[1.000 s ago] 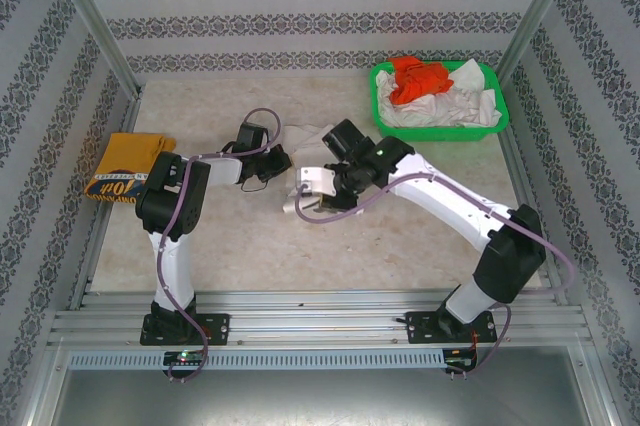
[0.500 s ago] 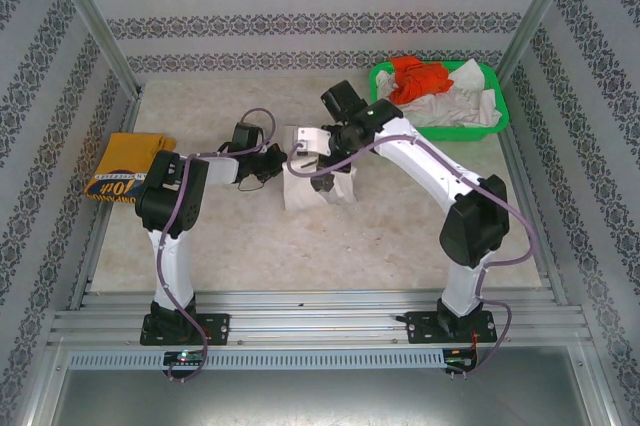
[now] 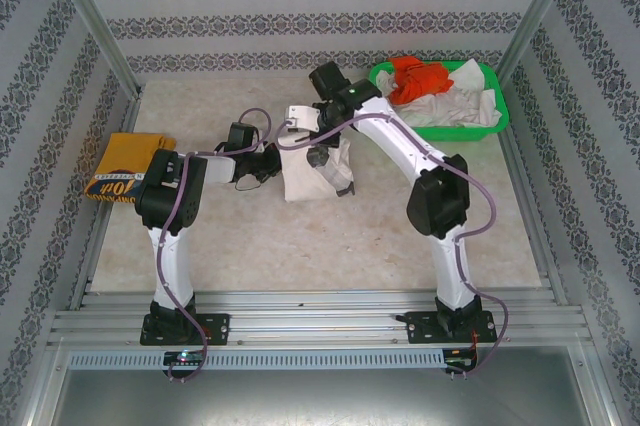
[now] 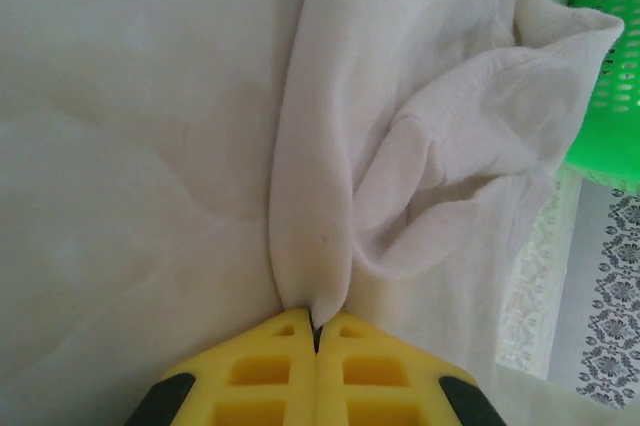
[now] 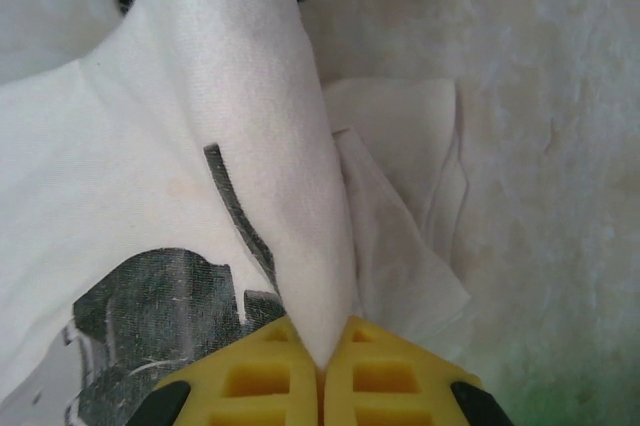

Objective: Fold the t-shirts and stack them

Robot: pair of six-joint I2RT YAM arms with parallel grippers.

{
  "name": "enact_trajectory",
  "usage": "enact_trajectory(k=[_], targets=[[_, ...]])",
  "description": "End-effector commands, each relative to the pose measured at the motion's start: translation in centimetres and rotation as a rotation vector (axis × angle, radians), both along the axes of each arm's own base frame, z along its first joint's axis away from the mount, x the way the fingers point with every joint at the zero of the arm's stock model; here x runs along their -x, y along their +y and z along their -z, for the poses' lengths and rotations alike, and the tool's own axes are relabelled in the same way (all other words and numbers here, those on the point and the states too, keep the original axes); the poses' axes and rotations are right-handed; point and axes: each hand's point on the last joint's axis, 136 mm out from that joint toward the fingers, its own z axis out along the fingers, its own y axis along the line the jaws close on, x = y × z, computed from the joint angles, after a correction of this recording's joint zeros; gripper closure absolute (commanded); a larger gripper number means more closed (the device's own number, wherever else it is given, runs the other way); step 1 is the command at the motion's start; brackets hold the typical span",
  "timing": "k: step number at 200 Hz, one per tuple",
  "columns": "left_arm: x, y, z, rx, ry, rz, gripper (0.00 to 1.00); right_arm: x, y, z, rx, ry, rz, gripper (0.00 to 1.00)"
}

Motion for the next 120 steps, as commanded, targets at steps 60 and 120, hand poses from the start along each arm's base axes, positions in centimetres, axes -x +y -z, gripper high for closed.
enact_trajectory(k=[60,120], targets=[[4.2,1.6,7.4,-0.084,0.226,-0.026,1.00,-6.6,-0.8,2.2,0.025,-0.114,0.127,1.00],[4.5,1.6,7.5,-0.080,0.229,-0.021,1.00,-9.0,-1.3,4.7,-0.014,-0.109,0.223,1.00]])
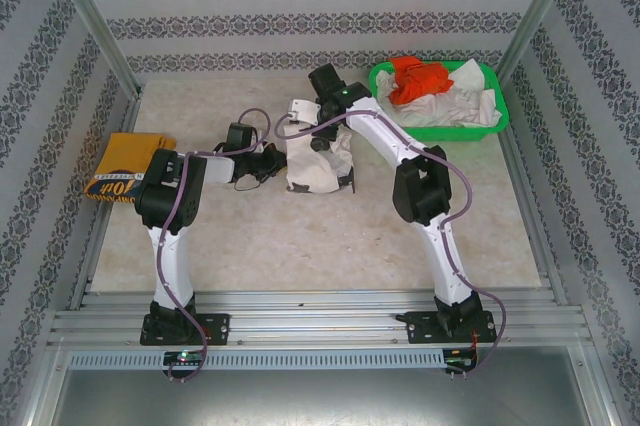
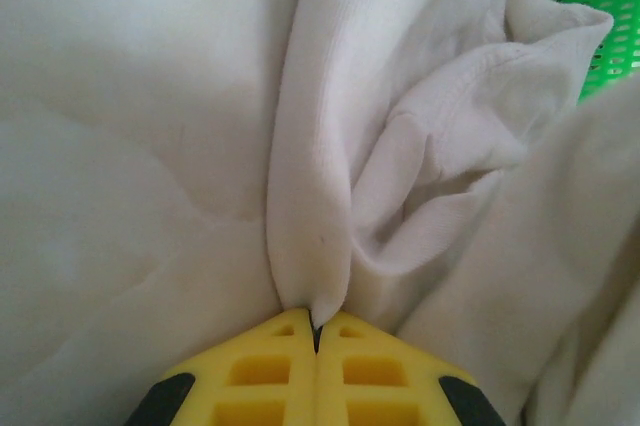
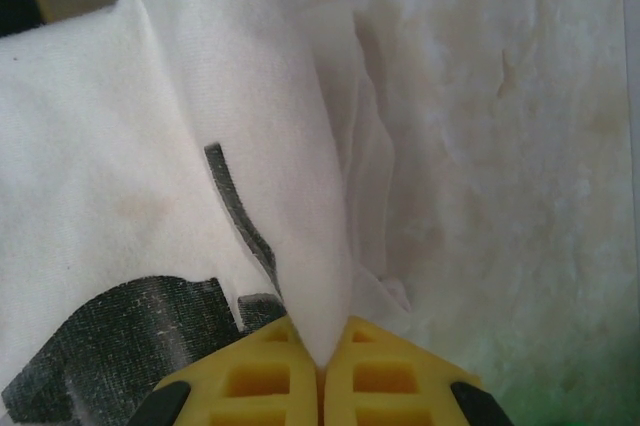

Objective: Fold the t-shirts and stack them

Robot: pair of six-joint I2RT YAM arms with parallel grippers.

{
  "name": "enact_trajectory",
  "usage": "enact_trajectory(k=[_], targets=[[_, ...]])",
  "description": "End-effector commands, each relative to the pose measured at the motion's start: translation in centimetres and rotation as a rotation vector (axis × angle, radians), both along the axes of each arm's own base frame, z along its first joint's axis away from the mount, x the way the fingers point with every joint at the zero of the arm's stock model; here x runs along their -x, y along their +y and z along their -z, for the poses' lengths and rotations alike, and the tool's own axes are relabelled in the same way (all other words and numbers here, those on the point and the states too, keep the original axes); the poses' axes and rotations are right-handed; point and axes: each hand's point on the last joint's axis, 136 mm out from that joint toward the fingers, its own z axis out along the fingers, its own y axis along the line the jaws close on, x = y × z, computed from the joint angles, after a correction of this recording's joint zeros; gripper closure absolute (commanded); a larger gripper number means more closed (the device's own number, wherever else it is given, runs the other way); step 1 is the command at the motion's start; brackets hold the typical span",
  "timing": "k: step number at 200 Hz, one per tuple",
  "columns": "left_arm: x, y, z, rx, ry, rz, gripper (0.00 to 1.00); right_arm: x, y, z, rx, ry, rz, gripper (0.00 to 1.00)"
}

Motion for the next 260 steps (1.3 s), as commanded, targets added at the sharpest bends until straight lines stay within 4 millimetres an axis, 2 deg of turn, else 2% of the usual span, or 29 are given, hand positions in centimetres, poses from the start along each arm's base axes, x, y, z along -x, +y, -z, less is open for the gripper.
enact_trajectory(k=[1,36,145,168,178,190,207,216,228,244,260], targets=[[4.4,1.7,7.5,-0.100,0.233,-0.030,1.00,-2.2,-0.1,-0.4,-0.044,-0.052,0.068,1.00],[4.4,1.6,7.5,-0.099,0.226,-0.027,1.00,-2.6,0.7,-0.4,-0.103,-0.047,0.067,1.00],[4.4,1.5,7.5,-0.092,0.220,-0.020,1.00,-3.8,0.9,3.1,-0.104,-0.010,0.089,1.00],[4.6,1.6,7.6,-0.093,0.223,-0.019,1.00,-4.1,1.2,2.7,-0.119,-0.027,0.088,0.87],[4.5,1.7,7.6,-0.094,0.222,-0.022,1.00,-4.3,1.3,2.1,-0.127,-0.044,0.090,0.78],[4.6,1.7,7.5,-0.095,0.222,-0.023,1.00,-4.7,1.3,1.0,-0.145,-0.081,0.107,0.63],[4.7,1.9,7.5,-0.096,0.219,-0.026,0.99,-5.4,1.3,-1.0,-0.203,-0.149,0.157,0.33],[4.8,2.0,7.5,-0.097,0.218,-0.032,0.96,-5.7,1.1,-2.2,-0.243,-0.174,0.188,0.24],[4.9,2.1,7.5,-0.094,0.215,-0.039,0.91,-5.9,0.8,-4.1,-0.314,-0.202,0.251,0.17],[4.9,2.4,7.4,-0.085,0.208,-0.054,0.85,-5.9,0.0,-6.1,-0.408,-0.236,0.351,0.15],[4.8,2.5,6.7,-0.070,0.181,-0.068,0.78,-5.8,-2.0,-7.6,-0.490,-0.257,0.506,0.11]])
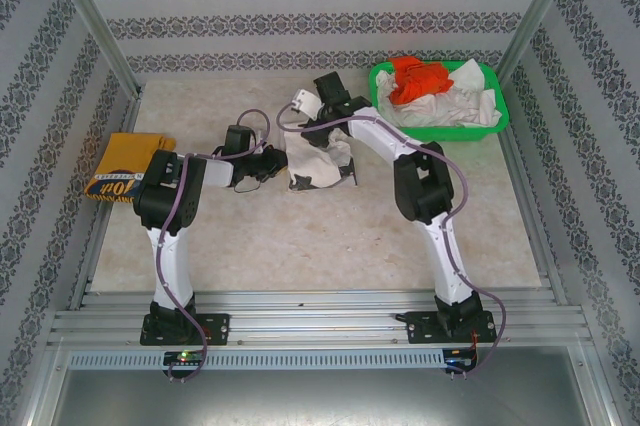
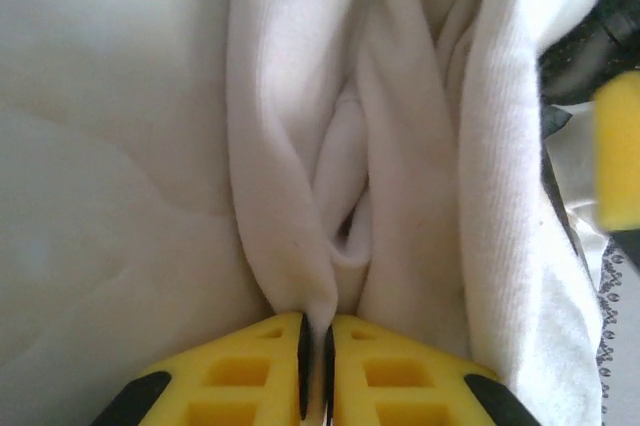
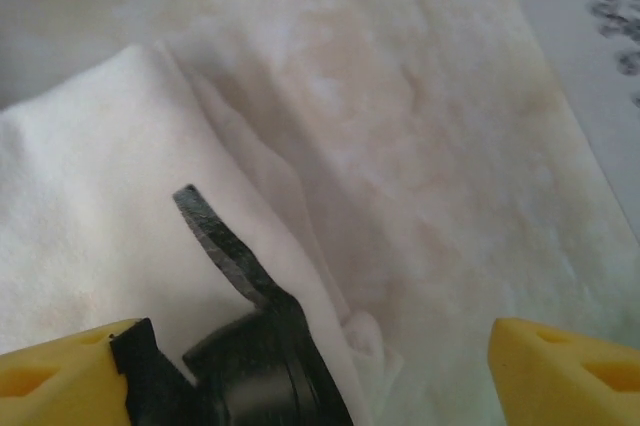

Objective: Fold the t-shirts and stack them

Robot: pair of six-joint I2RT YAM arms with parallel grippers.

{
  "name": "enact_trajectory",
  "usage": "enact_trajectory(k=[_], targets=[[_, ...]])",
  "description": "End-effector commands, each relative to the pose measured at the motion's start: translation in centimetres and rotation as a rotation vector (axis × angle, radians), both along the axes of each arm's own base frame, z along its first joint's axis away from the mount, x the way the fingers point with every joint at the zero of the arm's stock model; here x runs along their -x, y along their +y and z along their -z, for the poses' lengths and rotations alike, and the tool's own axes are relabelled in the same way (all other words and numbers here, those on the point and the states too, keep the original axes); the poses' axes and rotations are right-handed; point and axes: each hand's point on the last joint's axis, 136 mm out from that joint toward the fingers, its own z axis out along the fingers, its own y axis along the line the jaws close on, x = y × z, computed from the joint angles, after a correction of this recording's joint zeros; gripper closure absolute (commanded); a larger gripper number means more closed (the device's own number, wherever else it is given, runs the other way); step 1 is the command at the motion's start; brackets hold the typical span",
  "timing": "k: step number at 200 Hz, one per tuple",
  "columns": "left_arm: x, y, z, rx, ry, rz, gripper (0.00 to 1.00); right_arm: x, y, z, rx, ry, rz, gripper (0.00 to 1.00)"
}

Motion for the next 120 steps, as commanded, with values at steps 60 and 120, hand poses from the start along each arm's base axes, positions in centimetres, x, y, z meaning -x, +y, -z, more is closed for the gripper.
enact_trajectory(k=[60,120], targets=[[3.0,3.9,1.3,-0.135,0.064,-0.150,0.50,3.3,-7.9,-6.8,-0.571,0.107,0.570,0.02],[2.2,1.5,-2.9,-0.241,-0.018,-0.101,0.33,8.6,-7.5,0.4,-0.600,0.361,0.614,0.06]])
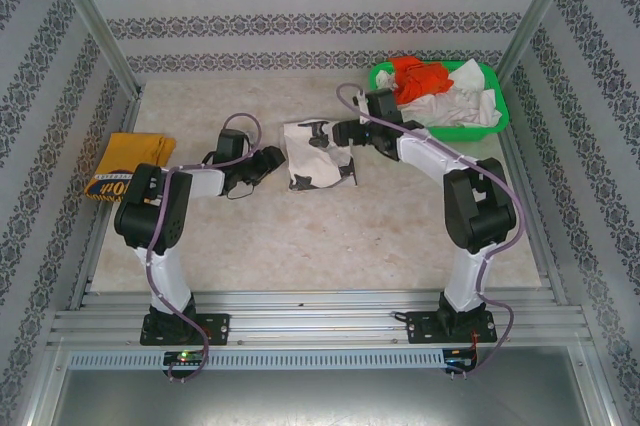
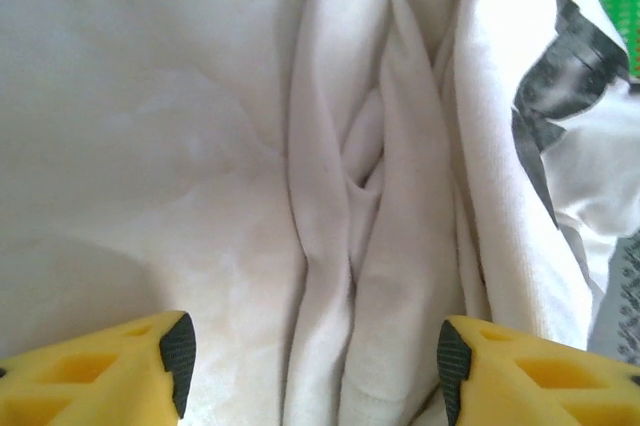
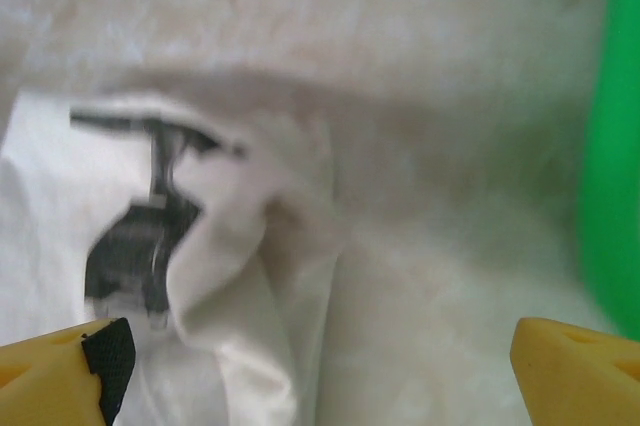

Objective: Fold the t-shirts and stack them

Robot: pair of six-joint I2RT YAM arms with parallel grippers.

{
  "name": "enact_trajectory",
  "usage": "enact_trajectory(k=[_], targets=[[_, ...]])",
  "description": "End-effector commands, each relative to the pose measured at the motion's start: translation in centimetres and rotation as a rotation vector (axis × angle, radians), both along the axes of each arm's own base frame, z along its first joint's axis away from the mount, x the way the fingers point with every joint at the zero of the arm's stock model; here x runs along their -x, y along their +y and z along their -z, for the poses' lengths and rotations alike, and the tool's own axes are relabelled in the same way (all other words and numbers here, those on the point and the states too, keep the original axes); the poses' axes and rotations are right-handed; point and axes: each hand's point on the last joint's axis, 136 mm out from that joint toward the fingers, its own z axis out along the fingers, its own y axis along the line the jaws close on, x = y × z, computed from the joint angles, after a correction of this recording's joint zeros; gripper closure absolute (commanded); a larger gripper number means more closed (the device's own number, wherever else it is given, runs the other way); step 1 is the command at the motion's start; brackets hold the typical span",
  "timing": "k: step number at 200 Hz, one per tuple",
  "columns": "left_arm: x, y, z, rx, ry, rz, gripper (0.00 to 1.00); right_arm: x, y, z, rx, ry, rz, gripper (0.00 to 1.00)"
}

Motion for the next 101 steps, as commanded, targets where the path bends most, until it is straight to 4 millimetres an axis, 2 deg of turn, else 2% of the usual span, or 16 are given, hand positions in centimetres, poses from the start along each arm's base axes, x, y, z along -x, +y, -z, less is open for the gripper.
enact_trajectory(k=[1,30,52,68,78,93,101], targets=[[0.4,-1.4,-0.5,-0.107,0.017,0.041,0.33,1.6,1.8,1.4,-0.085,0.073,-0.004,0.06],[1.5,-2.8,1.4,-0.220,0.081,0.104,0.38,2.0,2.0,4.0,-0.085,0.138,0.038,0.15],[2.2,-3.9,2.7,-0.217,0.129,0.144,0.43,2.1,2.1,5.4,-0.089,0.163,0.075,0.18],[2.5,-3.8,3.1,-0.216,0.145,0.140,0.47,2.4,2.0,6.3,-0.091,0.191,0.097,0.24],[2.8,-3.2,3.4,-0.245,0.154,0.128,0.53,2.6,2.0,6.7,-0.097,0.210,0.109,0.30],[3.3,-2.1,3.9,-0.297,0.175,0.107,0.70,3.0,2.2,7.3,-0.114,0.242,0.117,0.36],[3.5,-1.5,4.0,-0.314,0.186,0.097,0.75,3.2,2.3,7.5,-0.121,0.253,0.118,0.37]])
